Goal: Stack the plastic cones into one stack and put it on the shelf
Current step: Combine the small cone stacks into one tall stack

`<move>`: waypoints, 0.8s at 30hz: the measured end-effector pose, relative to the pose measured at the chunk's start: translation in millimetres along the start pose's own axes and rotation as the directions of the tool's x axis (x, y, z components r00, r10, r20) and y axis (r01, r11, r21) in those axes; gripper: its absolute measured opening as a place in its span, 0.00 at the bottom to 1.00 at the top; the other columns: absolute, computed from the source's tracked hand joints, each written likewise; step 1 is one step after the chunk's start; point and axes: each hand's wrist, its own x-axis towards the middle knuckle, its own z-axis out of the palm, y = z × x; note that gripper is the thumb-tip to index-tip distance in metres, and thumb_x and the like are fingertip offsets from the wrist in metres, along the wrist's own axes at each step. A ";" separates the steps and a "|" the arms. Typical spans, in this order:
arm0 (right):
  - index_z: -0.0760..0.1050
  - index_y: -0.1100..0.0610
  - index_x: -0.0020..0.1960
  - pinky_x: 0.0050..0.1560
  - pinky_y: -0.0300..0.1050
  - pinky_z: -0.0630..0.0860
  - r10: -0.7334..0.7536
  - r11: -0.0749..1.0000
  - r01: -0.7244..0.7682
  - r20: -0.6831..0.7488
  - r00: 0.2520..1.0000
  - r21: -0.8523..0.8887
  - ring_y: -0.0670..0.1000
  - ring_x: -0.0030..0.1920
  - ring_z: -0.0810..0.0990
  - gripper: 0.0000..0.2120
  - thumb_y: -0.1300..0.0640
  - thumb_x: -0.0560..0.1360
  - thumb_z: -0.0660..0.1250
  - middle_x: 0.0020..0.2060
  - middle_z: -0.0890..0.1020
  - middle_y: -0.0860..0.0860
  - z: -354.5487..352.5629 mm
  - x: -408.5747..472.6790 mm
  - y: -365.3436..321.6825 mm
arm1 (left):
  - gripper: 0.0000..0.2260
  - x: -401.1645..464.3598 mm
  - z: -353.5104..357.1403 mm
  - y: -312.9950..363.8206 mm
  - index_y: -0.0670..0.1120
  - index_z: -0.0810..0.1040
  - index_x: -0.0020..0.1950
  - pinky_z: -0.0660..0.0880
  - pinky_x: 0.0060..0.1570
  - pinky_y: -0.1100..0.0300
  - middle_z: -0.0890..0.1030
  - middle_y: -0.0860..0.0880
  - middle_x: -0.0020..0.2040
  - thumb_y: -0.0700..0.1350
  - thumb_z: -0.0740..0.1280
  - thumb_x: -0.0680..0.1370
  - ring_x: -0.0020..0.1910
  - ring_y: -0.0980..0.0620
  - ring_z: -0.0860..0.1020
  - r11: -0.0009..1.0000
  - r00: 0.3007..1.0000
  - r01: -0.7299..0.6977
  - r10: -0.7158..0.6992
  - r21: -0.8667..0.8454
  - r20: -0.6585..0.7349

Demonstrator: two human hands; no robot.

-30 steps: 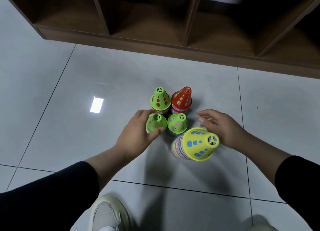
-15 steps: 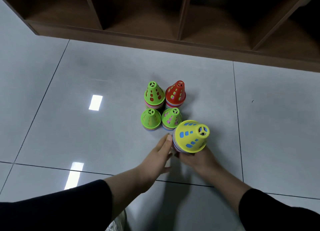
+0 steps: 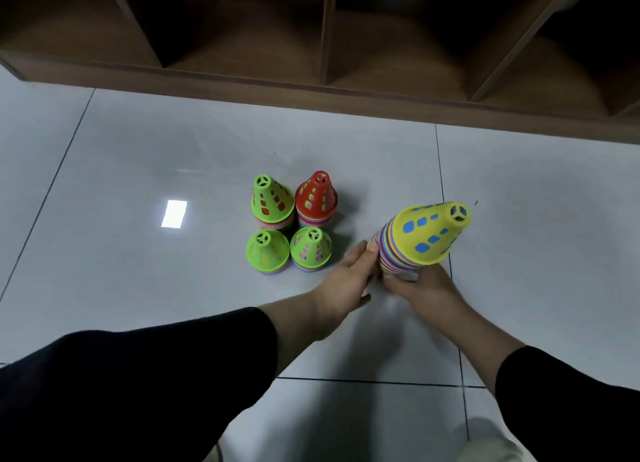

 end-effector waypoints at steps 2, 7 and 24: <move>0.79 0.49 0.61 0.58 0.55 0.79 0.039 0.999 -0.039 -0.006 0.999 -0.012 0.44 0.55 0.82 0.28 0.39 0.64 0.74 0.54 0.84 0.43 -1.4 4.2 4.2 | 0.24 -3.6 -2.2 1.8 0.57 0.62 0.77 0.71 0.66 0.54 0.71 0.57 0.70 0.61 0.58 0.82 0.66 0.56 0.72 0.998 1.000 -0.017 0.017 0.062 -0.008; 0.73 0.50 0.60 0.49 0.41 0.77 0.072 0.996 -0.079 -0.201 0.977 -0.027 0.50 0.49 0.81 0.23 0.52 0.69 0.78 0.49 0.81 0.49 33.8 -37.7 8.1 | 0.06 -52.6 -46.4 -13.0 0.56 0.78 0.47 0.74 0.43 0.63 0.80 0.57 0.40 0.53 0.65 0.81 0.39 0.59 0.78 0.658 0.849 -0.350 0.523 0.667 -0.071; 0.68 0.44 0.62 0.56 0.55 0.79 0.057 0.998 -0.050 -0.222 0.973 0.034 0.51 0.56 0.81 0.41 0.45 0.53 0.80 0.55 0.81 0.47 151.8 47.5 -35.5 | 0.35 -1.4 -153.4 -4.4 0.58 0.66 0.64 0.77 0.51 0.51 0.77 0.52 0.57 0.60 0.77 0.62 0.55 0.50 0.77 0.677 0.833 -0.013 0.414 0.736 -0.366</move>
